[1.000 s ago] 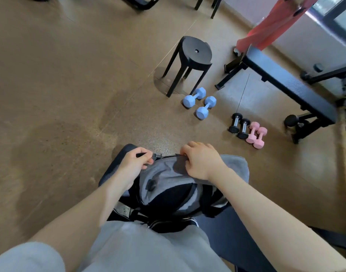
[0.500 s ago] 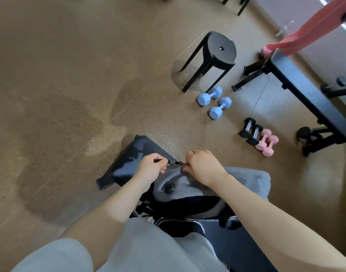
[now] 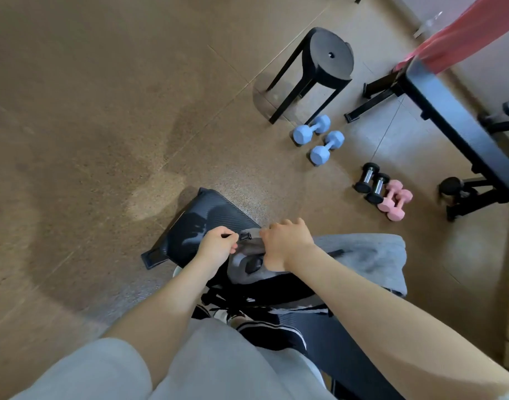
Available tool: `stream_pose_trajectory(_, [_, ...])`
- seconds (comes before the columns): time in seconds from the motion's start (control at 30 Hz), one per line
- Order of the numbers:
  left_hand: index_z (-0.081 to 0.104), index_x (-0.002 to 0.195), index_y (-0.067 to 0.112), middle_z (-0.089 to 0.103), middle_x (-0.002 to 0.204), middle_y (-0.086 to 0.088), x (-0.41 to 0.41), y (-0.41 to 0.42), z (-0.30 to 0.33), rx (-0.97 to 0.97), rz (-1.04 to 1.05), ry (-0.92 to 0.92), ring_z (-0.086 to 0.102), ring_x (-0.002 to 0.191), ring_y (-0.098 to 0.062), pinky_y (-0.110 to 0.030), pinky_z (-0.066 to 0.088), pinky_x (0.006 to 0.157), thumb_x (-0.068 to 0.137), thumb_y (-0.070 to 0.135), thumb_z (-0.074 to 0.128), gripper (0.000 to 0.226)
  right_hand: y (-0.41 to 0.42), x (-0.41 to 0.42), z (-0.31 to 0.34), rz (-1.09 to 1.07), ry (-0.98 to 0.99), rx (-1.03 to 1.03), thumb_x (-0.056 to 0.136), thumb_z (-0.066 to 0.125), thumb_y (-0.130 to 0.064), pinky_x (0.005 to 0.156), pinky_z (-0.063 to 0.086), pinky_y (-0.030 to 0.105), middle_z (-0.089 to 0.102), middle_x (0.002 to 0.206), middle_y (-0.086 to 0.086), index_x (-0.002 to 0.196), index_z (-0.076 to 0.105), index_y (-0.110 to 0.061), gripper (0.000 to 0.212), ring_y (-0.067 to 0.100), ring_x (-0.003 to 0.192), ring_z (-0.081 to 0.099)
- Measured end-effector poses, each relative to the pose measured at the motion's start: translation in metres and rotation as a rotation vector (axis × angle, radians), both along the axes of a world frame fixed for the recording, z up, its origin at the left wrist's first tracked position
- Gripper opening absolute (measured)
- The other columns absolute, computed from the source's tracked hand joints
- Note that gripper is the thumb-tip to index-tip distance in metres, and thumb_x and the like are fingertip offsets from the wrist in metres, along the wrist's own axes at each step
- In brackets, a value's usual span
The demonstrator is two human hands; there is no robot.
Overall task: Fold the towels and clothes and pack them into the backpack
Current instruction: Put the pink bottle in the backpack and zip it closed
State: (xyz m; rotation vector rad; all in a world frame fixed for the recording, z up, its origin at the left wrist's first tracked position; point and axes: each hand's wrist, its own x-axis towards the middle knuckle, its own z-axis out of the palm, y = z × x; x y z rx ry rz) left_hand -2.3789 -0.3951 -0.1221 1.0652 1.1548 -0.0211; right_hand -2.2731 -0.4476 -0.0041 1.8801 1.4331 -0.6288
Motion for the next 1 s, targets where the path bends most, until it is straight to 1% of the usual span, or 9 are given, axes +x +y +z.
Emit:
stream_pose_trajectory(0.1, [0.057,0.065,0.021,0.057,0.06,0.003,0.0,0.002,-0.001,0.069,-0.079,-0.011,0.052,0.059,-0.013,-0.028,0.041,0.062,0.087,0.012,0.059,0.023,0.009,-0.012,-0.029,-0.03,0.032,0.0,0.09,0.046,-0.044,0.09,0.038,0.036,0.058,0.123,0.005,0.125,0.052,-0.017,0.044,0.027,0.115,0.054])
stream_pose_trajectory(0.3, [0.06,0.077,0.017,0.061,0.068,0.006,-0.001,-0.006,-0.007,0.184,-0.181,0.029,0.056,0.074,-0.016,-0.029,0.041,0.073,0.088,0.017,0.056,0.012,-0.016,0.004,-0.027,-0.157,0.156,0.13,0.094,0.045,-0.024,0.078,0.044,0.037,0.059,0.123,0.008,0.129,0.046,-0.023,0.035,0.034,0.106,0.059])
stream_pose_trajectory(0.4, [0.059,0.079,0.016,0.065,0.081,0.0,0.011,-0.017,-0.012,0.176,-0.184,0.067,0.058,0.078,-0.02,-0.03,0.042,0.07,0.09,0.018,0.052,0.013,-0.03,0.011,-0.01,-0.144,0.15,0.155,0.096,0.042,-0.028,0.073,0.041,0.038,0.058,0.121,0.011,0.121,0.046,-0.017,0.027,0.036,0.105,0.057])
stream_pose_trajectory(0.5, [0.06,0.077,0.016,0.069,0.092,-0.011,0.012,-0.021,-0.031,0.139,-0.141,0.185,0.063,0.088,-0.03,-0.036,0.051,0.08,0.088,0.017,0.053,0.014,-0.048,0.012,0.002,-0.136,0.166,0.193,0.098,0.039,-0.03,0.067,0.037,0.037,0.057,0.117,0.01,0.113,0.046,-0.015,0.022,0.035,0.103,0.057])
stream_pose_trajectory(0.6, [0.062,0.075,0.017,0.069,0.092,-0.014,0.009,-0.03,-0.043,0.135,-0.132,0.255,0.063,0.087,-0.032,-0.039,0.053,0.079,0.088,0.016,0.054,0.015,-0.071,0.01,0.007,-0.108,0.192,0.209,0.099,0.037,-0.031,0.064,0.037,0.037,0.055,0.115,0.008,0.111,0.043,-0.016,0.02,0.035,0.097,0.059])
stream_pose_trajectory(0.77, [0.061,0.094,0.014,0.066,0.099,-0.013,0.016,-0.052,-0.028,0.312,-0.254,0.325,0.058,0.086,-0.03,-0.036,0.047,0.072,0.094,0.024,0.05,0.015,-0.1,0.018,0.01,-0.093,0.185,0.311,0.099,0.038,-0.031,0.063,0.036,0.036,0.056,0.115,0.009,0.112,0.045,-0.012,0.024,0.036,0.098,0.059])
stream_pose_trajectory(0.83, [0.057,0.109,0.016,0.058,0.117,-0.01,0.017,-0.059,-0.011,0.482,-0.343,0.346,0.052,0.102,-0.03,-0.038,0.043,0.082,0.094,0.023,0.049,0.018,-0.106,0.02,0.011,-0.097,0.175,0.32,0.098,0.041,-0.031,0.068,0.039,0.036,0.058,0.116,0.011,0.114,0.047,-0.011,0.027,0.035,0.103,0.058])
stream_pose_trajectory(0.93, [0.052,0.124,0.016,0.047,0.133,-0.002,0.022,-0.079,0.023,0.725,-0.425,0.056,0.038,0.126,-0.02,-0.04,0.031,0.104,0.091,0.01,0.045,0.034,-0.111,0.021,0.02,-0.042,0.165,0.413,0.089,0.056,-0.029,0.077,0.045,0.036,0.063,0.109,0.014,0.112,0.055,-0.007,0.032,0.034,0.102,0.06])
stream_pose_trajectory(1.0, [0.06,0.106,0.012,0.059,0.113,-0.009,0.026,-0.097,0.049,0.526,-0.43,-0.275,0.052,0.108,-0.01,-0.035,0.04,0.099,0.09,0.003,0.04,0.027,-0.114,0.024,0.027,0.076,0.141,0.517,0.077,0.072,-0.027,0.074,0.049,0.035,0.068,0.094,0.014,0.102,0.063,-0.006,0.034,0.032,0.089,0.064])
